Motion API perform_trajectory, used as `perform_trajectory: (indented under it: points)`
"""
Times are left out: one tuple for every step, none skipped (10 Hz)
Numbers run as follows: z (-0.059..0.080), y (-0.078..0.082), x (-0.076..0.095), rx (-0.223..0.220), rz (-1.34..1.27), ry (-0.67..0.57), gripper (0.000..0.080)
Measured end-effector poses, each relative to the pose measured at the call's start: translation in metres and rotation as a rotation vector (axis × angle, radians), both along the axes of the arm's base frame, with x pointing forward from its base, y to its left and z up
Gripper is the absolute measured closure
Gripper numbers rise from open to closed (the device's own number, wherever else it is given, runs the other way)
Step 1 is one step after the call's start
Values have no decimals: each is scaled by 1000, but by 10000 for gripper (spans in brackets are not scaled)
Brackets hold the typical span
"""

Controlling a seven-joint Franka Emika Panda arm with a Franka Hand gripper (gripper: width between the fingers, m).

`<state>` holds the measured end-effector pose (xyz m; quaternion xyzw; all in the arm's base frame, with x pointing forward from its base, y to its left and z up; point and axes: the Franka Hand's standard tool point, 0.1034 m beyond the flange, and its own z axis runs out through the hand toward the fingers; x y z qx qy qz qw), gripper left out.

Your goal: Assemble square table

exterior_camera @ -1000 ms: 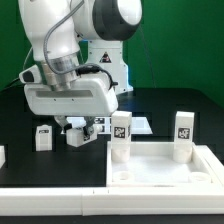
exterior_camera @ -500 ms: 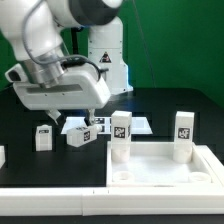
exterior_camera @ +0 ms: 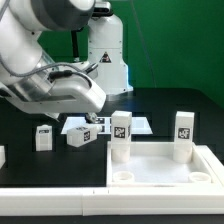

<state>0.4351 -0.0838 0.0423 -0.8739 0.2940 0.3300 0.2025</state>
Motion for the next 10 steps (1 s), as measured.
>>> perform_trajectory:
  points:
    - [-3,3,-9,13,-59,110,151]
    - [-6,1,-11,38,-96,169,151]
    - [-7,-1,-7,27,-91,149,151]
    - [-7,0,-7,27,-89,148,151]
    - [-7,0,-8,27,-90,150,151]
    - [-7,0,-10,45,-95,169,151]
    - [-10,-2,-14,67,-102,207,151]
    - [-14,-2,-17,73,-107,233,151]
    - [-19,-1,-23,78,-119,271,151]
    - [-21,-1,-26,77,-119,279,151]
